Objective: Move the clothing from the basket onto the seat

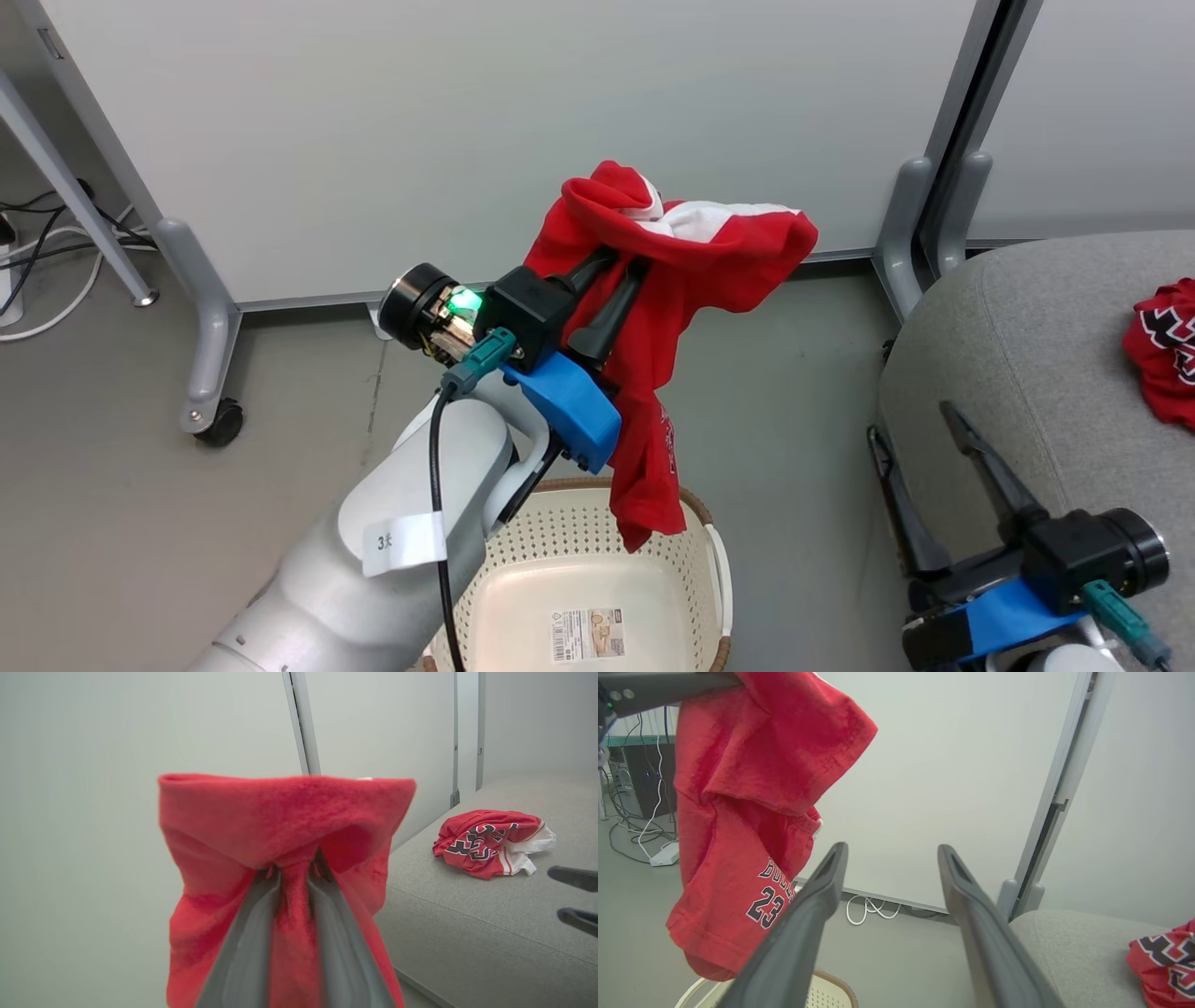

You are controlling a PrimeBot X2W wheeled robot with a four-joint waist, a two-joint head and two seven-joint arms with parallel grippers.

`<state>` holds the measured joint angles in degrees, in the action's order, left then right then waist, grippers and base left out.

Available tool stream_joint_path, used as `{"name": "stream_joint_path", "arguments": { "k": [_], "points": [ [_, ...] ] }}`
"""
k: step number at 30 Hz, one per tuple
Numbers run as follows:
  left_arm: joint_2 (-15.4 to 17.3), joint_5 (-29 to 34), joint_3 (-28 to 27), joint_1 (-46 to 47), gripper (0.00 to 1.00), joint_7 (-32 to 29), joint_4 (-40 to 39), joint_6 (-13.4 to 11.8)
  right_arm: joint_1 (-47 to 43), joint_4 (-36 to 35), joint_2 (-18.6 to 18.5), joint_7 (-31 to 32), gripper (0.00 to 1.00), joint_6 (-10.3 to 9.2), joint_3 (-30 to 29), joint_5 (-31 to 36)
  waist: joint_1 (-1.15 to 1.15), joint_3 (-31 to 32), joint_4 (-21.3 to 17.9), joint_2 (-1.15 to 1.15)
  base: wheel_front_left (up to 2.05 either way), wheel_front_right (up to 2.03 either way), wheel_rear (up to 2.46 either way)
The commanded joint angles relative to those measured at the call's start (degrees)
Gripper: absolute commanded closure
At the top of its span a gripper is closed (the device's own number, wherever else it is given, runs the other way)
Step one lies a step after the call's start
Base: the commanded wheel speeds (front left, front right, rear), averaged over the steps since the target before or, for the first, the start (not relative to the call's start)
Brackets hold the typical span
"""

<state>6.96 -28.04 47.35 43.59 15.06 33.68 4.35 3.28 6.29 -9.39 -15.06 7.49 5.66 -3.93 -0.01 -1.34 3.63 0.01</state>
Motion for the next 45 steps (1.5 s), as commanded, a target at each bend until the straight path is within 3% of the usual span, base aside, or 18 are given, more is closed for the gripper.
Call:
{"name": "stream_joint_path", "arguments": {
  "k": [1,16,24,33,34,35,36,45],
  "points": [
    [-0.2,0.3,0.1,0.5,1.0,0.2,-0.1,0.1,0.6,0.2,0.1,-0.2,0.0,0.01,1.1,-0.4,0.01,-0.2,0.2,-0.01,0.0,0.0,0.0],
    [-2.1,1.4,0.8,3.1,1.0,0.2,-0.3,0.4,9.4,5.9,1.2,-0.2,0.0,0.01,15.0,-2.1,0.01,-3.9,2.6,-0.01,0.0,0.0,0.0],
    [-3.2,1.9,1.5,4.4,1.0,0.2,-0.5,0.6,16.0,11.2,2.0,-0.2,0.0,0.01,19.3,-2.8,0.01,-5.9,4.3,-0.01,0.0,0.0,0.0],
    [-4.0,2.0,2.4,5.5,1.0,0.2,-1.3,0.7,23.6,17.6,3.9,-0.2,0.0,0.01,19.9,-2.7,0.01,-7.9,5.9,-0.01,0.0,0.0,0.0],
    [-4.0,2.0,2.4,5.5,1.0,0.2,-1.4,0.7,24.3,18.1,4.2,-0.2,0.2,0.01,19.6,-2.8,0.01,-8.0,6.1,-0.01,0.0,0.0,0.0],
    [-4.0,2.0,2.5,5.5,1.0,0.2,-1.4,0.7,24.8,18.4,4.4,-0.2,0.7,0.01,19.2,-3.0,0.01,-8.1,6.1,-0.01,0.0,0.0,0.0],
    [-4.0,1.9,2.5,5.5,1.0,0.2,-1.4,0.6,25.1,18.6,4.6,-0.2,1.0,0.01,19.0,-3.0,0.01,-8.1,6.2,-0.01,0.0,0.0,0.0],
    [-4.1,1.4,2.8,5.3,1.0,0.2,-1.5,0.4,26.1,18.9,5.4,-0.2,1.0,0.01,19.0,-2.8,0.01,-7.8,6.1,-0.01,0.0,0.0,0.0]
  ]
}}
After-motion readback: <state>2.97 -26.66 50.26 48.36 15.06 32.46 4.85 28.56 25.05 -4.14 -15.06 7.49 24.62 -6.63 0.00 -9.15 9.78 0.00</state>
